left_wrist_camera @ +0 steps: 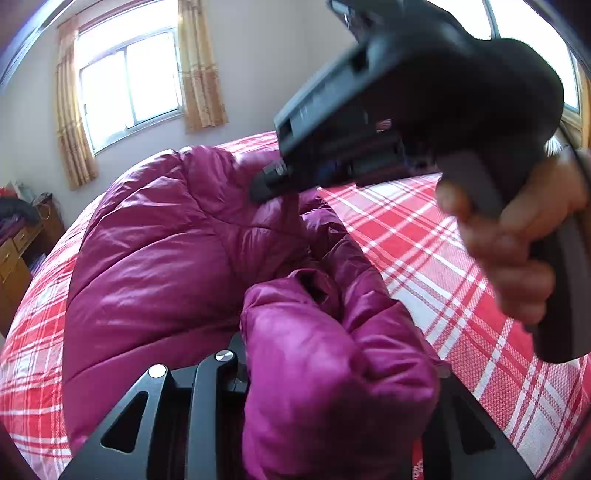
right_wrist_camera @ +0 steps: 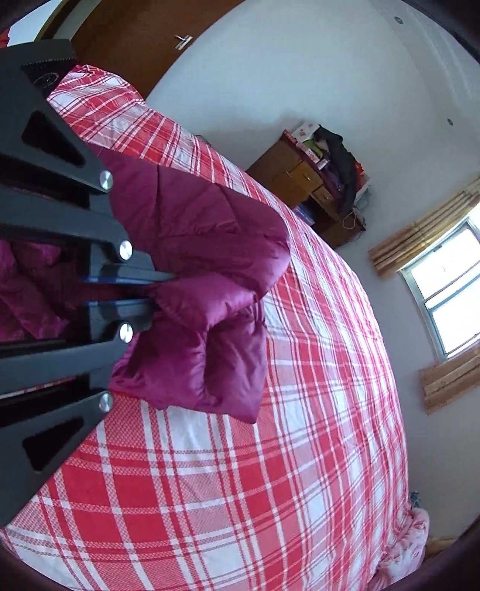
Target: Fold large clothes
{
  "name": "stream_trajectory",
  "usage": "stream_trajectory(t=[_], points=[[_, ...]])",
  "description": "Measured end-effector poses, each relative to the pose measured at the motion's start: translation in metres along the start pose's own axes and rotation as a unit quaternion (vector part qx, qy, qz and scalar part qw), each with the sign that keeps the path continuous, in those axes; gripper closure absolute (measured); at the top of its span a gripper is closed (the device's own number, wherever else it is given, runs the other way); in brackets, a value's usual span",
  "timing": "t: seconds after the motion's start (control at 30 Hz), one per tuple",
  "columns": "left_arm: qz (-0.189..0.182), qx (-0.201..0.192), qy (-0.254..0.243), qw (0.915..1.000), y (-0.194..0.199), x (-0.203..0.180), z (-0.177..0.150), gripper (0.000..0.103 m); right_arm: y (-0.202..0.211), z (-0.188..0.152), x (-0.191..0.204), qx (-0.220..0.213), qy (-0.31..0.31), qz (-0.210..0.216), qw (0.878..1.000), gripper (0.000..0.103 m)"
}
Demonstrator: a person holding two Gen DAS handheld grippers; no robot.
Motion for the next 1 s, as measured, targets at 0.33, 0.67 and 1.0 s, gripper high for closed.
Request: stream_trajectory(t=[0.33,0.67,1.0], points=[[-0.055,0.017,-0.047,0.9972,0.049,-0.001,-0.014,0.069,-0.036,-0.018,-0.043,0.028,-0.068,0.032,0.997,0.096],[-0.083,-0.007,0.1,0.9916,0.105,0.109,0.009,0.069,-0.037,-0.022,-0.034,0.015,-0.052,0.008,0.999,0.096],[-0.05,0.032,0.159,0.9856,-0.008,0.129,0.064,0.069,-0.033,-0.031,-0.033,0.012,-0.06,-0.003,0.998,0.096]])
Point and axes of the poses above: each gripper's, at about its wrist camera, not at the fingertips, and y roughly against the way its jaws point, x to its left, z to its top, the point moved 3 cm from there along -y, roughly the way its jaws point, and after that the axes turned 5 degrees about x, right-handed, at the moved point
